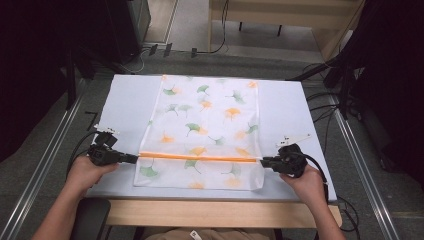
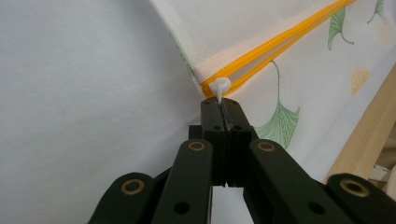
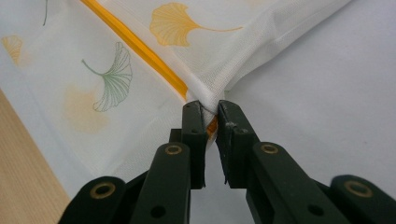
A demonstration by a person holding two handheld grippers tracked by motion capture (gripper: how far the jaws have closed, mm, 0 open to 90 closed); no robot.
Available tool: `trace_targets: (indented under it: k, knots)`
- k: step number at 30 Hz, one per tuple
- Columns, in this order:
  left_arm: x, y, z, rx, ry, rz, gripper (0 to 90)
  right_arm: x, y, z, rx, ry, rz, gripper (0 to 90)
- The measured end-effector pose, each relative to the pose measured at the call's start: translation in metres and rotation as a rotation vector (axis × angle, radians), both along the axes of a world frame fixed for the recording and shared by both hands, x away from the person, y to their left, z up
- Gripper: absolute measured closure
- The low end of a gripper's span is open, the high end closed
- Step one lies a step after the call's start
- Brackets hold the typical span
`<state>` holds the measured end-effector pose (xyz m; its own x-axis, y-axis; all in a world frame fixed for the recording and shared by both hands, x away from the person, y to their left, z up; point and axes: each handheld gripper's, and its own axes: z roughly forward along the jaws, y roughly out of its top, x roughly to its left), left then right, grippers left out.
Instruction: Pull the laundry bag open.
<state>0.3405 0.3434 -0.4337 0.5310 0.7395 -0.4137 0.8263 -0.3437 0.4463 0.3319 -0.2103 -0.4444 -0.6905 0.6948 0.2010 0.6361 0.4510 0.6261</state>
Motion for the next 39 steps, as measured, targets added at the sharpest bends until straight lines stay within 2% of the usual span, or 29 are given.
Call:
trace_targets:
  k: [6, 13, 20, 26, 30, 31, 39]
  knots:
    - [-0.002, -0.004, 0.0, 0.0, 0.004, -0.018, 90.0, 0.003, -0.006, -0.004, 0.009, 0.005, -0.019, 82.3]
    - [-0.006, -0.005, 0.0, -0.008, -0.001, -0.015, 90.0, 0.006, -0.008, -0.008, 0.02, 0.002, -0.027, 81.1]
    - [-0.009, -0.003, -0.002, -0.013, 0.003, -0.019, 89.6, 0.006, -0.004, -0.004, 0.03, -0.013, -0.032, 81.2]
    - [-0.008, -0.005, -0.003, -0.006, 0.005, -0.02, 89.1, 0.007, -0.003, -0.009, 0.016, 0.016, -0.031, 80.5]
    - [-0.008, -0.005, -0.004, 0.016, 0.003, -0.019, 85.9, 0.007, -0.002, -0.012, 0.017, 0.011, -0.018, 77.5]
    - [-0.008, -0.005, -0.004, 0.01, 0.002, -0.023, 85.1, 0.007, -0.002, -0.013, 0.01, 0.005, -0.014, 76.8]
    - [-0.009, -0.005, -0.004, 0.018, -0.044, -0.024, 74.9, 0.007, 0.001, -0.015, -0.002, -0.007, -0.009, 69.3]
